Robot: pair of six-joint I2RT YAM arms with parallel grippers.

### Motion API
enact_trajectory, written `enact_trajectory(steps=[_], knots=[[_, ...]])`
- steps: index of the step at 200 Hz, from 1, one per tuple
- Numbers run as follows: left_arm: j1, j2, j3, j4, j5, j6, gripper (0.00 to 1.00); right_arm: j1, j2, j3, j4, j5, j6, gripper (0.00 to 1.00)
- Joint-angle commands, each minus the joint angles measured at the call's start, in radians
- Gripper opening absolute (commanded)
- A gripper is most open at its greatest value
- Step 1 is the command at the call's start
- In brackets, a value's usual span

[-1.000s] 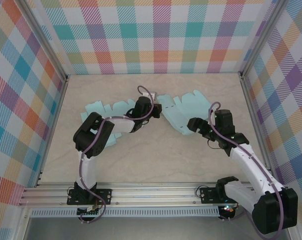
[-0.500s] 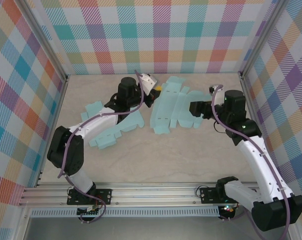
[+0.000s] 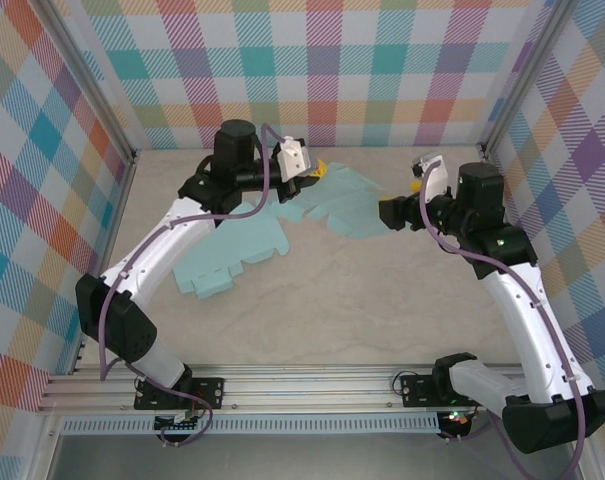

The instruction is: Fold the paper box

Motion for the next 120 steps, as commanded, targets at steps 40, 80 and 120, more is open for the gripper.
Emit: enact_trajectory(steps=[40,80,120], knots=[[0.01,0.06,0.158,-0.169,0.117,0.075,0.0,0.031,0.037,0.043,-0.01,-0.093,-0.094,0.85],[0.01,0.065,0.2,-0.25,0.156,0.141,0.0,0.065,0.069,0.071,0.002,-0.033,-0.136,0.85],[0.009,0.058,0.217,-0.294,0.183,0.176,0.0,0.085,0.119,0.119,0.004,-0.037,-0.168,0.78]])
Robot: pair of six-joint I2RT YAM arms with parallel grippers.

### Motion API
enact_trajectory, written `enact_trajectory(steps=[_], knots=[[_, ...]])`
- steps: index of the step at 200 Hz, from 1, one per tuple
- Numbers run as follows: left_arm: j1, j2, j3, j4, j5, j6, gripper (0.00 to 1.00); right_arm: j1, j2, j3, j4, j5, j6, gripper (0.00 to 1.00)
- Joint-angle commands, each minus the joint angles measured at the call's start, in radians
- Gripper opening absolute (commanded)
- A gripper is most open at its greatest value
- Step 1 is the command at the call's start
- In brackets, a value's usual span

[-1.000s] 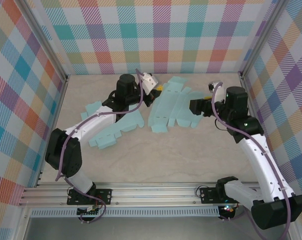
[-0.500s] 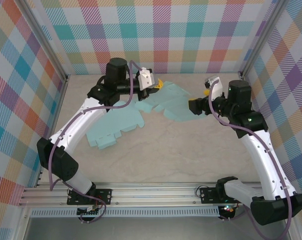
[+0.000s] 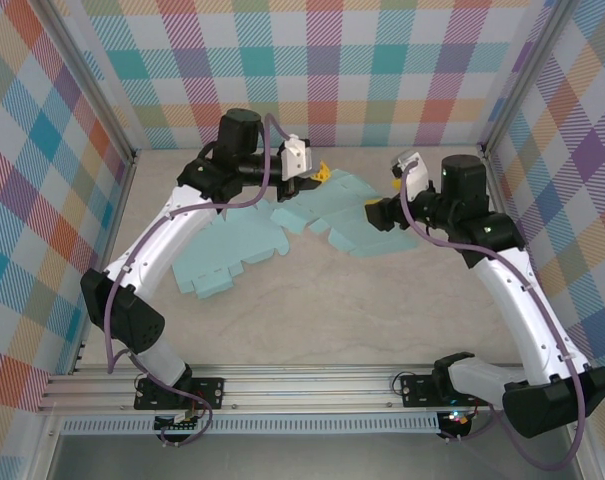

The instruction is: Fold the paper box

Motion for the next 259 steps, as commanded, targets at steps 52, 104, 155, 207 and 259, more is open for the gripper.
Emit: enact_trajectory(steps=[52,104,155,207,259], knots=[[0.009,0.003,0.07,-0.057,0.068,0.044,0.0,0.056,0.046,0.049,0.029,-0.025,-0.07,0.4],[0.011,0.009,0.082,-0.088,0.017,0.034,0.0,0.078,0.044,0.039,0.01,-0.041,-0.081,0.0],[0.159,-0.019,0.043,-0.093,0.053,-0.038,0.44,0.079,0.015,0.009,0.009,-0.093,-0.064,0.0],[0.23,-0.061,-0.173,0.071,0.051,0.023,0.48,0.079,-0.014,-0.024,0.026,-0.151,-0.035,0.0],[0.235,-0.004,-0.196,0.215,0.083,-0.013,0.48,0.079,-0.002,-0.023,0.03,-0.201,-0.016,0.0]])
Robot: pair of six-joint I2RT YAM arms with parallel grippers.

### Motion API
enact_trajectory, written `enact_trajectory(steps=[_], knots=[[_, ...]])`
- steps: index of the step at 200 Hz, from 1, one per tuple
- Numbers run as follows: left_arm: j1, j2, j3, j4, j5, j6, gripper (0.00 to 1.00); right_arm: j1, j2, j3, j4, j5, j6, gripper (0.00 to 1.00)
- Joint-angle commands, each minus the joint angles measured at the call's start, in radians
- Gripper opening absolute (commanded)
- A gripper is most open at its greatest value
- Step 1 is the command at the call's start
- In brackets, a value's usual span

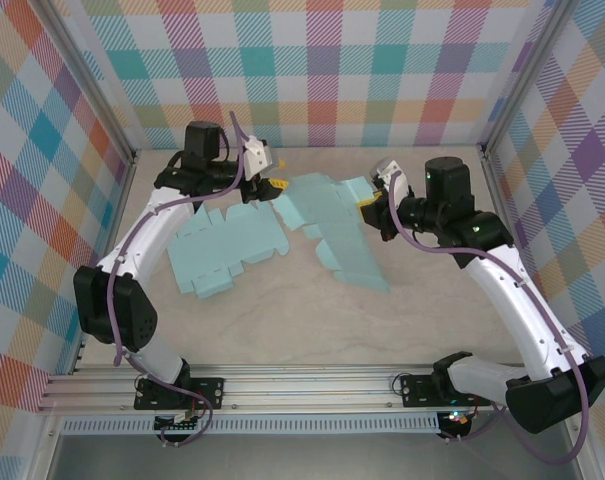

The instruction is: Fold the paper box

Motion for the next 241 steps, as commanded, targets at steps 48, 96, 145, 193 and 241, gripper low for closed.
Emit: enact_trajectory(steps=[48,96,145,193,241], knots=[[-0.004,0.028,0.045,-0.037,0.151,0.096,0.48,0.0,0.002,-0.007,0.057,-0.072,0.031,0.0],[-0.016,0.05,0.059,-0.054,0.136,0.115,0.49,-0.001,0.015,-0.001,0.085,-0.108,0.045,0.0],[-0.027,0.063,0.076,-0.019,0.087,0.085,0.25,-0.001,0.018,-0.01,0.089,-0.106,0.047,0.0],[-0.078,0.031,0.101,-0.151,-0.07,0.092,0.0,-0.001,-0.007,-0.09,0.123,-0.027,0.108,0.04],[-0.183,0.033,0.203,-0.395,-0.346,0.115,0.0,-0.012,-0.097,-0.224,0.129,0.196,0.26,0.39]])
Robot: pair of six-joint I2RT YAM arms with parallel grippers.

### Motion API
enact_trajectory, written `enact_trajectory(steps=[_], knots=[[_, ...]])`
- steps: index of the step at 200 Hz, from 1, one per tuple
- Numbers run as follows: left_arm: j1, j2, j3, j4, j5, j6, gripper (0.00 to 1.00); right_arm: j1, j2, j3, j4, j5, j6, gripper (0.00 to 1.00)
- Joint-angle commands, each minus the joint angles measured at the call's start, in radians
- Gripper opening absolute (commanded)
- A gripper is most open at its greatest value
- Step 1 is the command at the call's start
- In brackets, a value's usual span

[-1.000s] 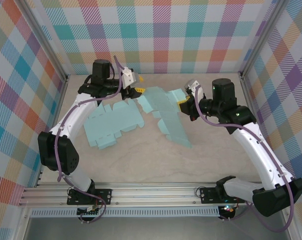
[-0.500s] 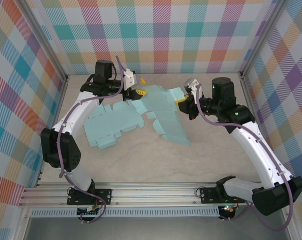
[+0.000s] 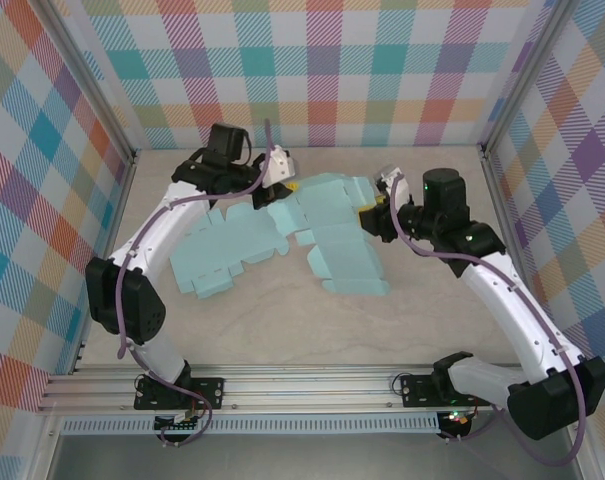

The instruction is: Fold the paper box

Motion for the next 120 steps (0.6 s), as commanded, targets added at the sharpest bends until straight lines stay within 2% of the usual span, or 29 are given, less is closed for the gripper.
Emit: enact_trajectory(steps=[1,6,20,31,63,73,87,120], knots=[[-0.056,-0.022,0.079,-0.123,-0.147,-0.005,0.0,-0.006,-0.052,-0.059,-0.006,0.124,0.106,0.41],[-0.062,-0.015,0.09,-0.128,-0.162,-0.015,0.0,-0.011,-0.065,-0.073,-0.01,0.147,0.123,0.48],[-0.081,0.018,0.134,-0.154,-0.205,-0.04,0.0,-0.028,-0.094,-0.093,-0.028,0.183,0.166,0.52],[-0.103,0.049,0.175,-0.178,-0.254,-0.047,0.0,-0.046,-0.117,-0.104,-0.043,0.213,0.205,0.6],[-0.194,0.118,0.185,-0.145,-0.502,-0.021,0.0,-0.093,-0.199,-0.103,-0.124,0.307,0.307,0.78],[-0.215,0.138,0.187,-0.132,-0.558,-0.009,0.0,-0.101,-0.227,-0.089,-0.159,0.335,0.328,0.81],[-0.236,0.164,0.191,-0.115,-0.603,0.001,0.0,-0.116,-0.255,-0.061,-0.214,0.397,0.373,0.93],[-0.257,0.239,0.243,-0.069,-0.644,0.007,0.0,-0.167,-0.249,0.018,-0.315,0.441,0.434,0.99]])
